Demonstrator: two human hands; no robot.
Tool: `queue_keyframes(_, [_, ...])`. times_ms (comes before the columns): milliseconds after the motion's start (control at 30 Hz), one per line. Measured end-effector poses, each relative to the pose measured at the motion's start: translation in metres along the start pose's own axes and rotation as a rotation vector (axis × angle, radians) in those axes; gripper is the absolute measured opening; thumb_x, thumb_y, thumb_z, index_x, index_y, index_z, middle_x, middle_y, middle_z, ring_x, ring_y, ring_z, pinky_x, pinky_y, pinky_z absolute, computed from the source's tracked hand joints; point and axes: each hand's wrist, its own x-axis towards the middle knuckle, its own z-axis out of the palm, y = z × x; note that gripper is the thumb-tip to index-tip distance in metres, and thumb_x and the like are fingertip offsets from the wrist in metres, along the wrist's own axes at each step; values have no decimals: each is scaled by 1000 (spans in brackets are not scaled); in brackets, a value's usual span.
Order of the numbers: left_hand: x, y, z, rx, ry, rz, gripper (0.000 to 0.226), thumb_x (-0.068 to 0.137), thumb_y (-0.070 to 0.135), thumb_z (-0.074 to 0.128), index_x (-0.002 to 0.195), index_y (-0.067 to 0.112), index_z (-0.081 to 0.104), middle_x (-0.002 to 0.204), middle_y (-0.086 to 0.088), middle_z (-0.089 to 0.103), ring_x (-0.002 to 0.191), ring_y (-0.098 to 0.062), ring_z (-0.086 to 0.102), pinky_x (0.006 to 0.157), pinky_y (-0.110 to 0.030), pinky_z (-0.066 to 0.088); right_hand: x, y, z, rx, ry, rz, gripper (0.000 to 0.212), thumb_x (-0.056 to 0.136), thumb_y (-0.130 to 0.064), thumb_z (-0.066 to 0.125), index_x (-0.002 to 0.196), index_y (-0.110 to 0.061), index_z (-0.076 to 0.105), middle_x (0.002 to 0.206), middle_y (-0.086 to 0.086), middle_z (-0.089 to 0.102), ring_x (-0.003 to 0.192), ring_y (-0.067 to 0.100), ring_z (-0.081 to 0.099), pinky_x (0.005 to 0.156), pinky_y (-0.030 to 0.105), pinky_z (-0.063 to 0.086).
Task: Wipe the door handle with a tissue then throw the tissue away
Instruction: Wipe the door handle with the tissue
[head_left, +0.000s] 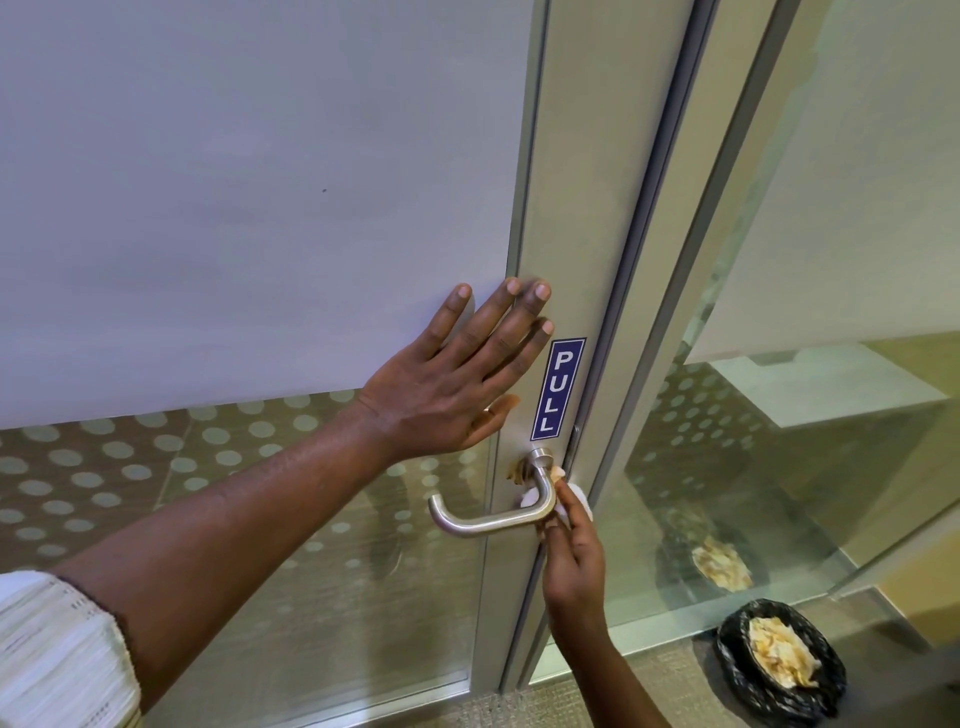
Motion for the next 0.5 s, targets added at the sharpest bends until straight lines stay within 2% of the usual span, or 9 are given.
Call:
queue_keyframes(100, [0,0,0,-7,-5,-1,72,106,47,44,163,4,31,169,-23,24,157,-40,22,127,-56,8,-8,-10,15,408,72,288,33,102,-6,50,130,-16,62,133,9,66,126,25,61,106,43,47])
queue_keyframes(167, [0,1,0,-14,-6,-3,72,106,47,44,163,5,32,169,-23,25,157,-40,24,127,-56,10,-17,-15,22,554,96,336,33,100,-3,50,128,-15,62,129,11,69,124,26,62,104,40,46])
queue_keyframes(200, [0,1,0,-16,-6,-3,72,106,47,44,163,5,32,169,-23,26,157,-40,24,127,-56,10,-23,-14,24,542,73,316,37,100,-3,49,133,-15,59,130,8,68,125,24,62,106,40,45])
queue_keyframes(267, [-1,1,0,-22,-9,-2,72,106,47,44,163,5,31,169,-23,25,157,-40,24,127,-57,11,-35,-7,27,367,2,215,43,102,-3,49,142,-20,52,134,-4,67,128,15,59,109,35,44])
queue_keyframes(333, [-1,1,0,-33,-12,0,72,107,47,44,164,5,30,169,-23,24,157,-40,23,127,-57,12,-43,6,27,-2,-62,30,48,101,-5,50,147,-20,48,123,-20,68,117,13,62,99,30,51])
queue_keyframes(367, [-1,1,0,-39,-15,2,72,107,47,44,164,5,30,169,-23,24,157,-40,23,127,-57,11,-44,11,27,-204,-80,-85,48,100,-5,50,146,-20,49,109,-19,69,104,20,63,84,32,52])
queue_keyframes(433, [-1,1,1,-45,-19,3,73,107,47,43,164,5,29,170,-23,23,157,-40,22,127,-57,10,-42,18,29,-493,-121,-255,36,98,-11,48,131,-22,55,89,-1,64,82,21,57,67,37,46])
queue_keyframes(467, [-1,1,1,-46,-18,4,73,107,47,43,164,5,29,170,-23,22,157,-41,22,127,-57,9,-40,18,32,-588,-163,-299,30,97,-16,46,125,-21,56,94,6,65,85,22,55,71,39,48])
queue_keyframes(500, [-1,0,1,-45,-16,5,73,107,47,43,164,4,29,170,-23,23,157,-41,23,127,-56,8,-36,18,36,-681,-200,-337,37,95,-20,44,131,-19,54,111,12,67,100,25,56,85,44,53])
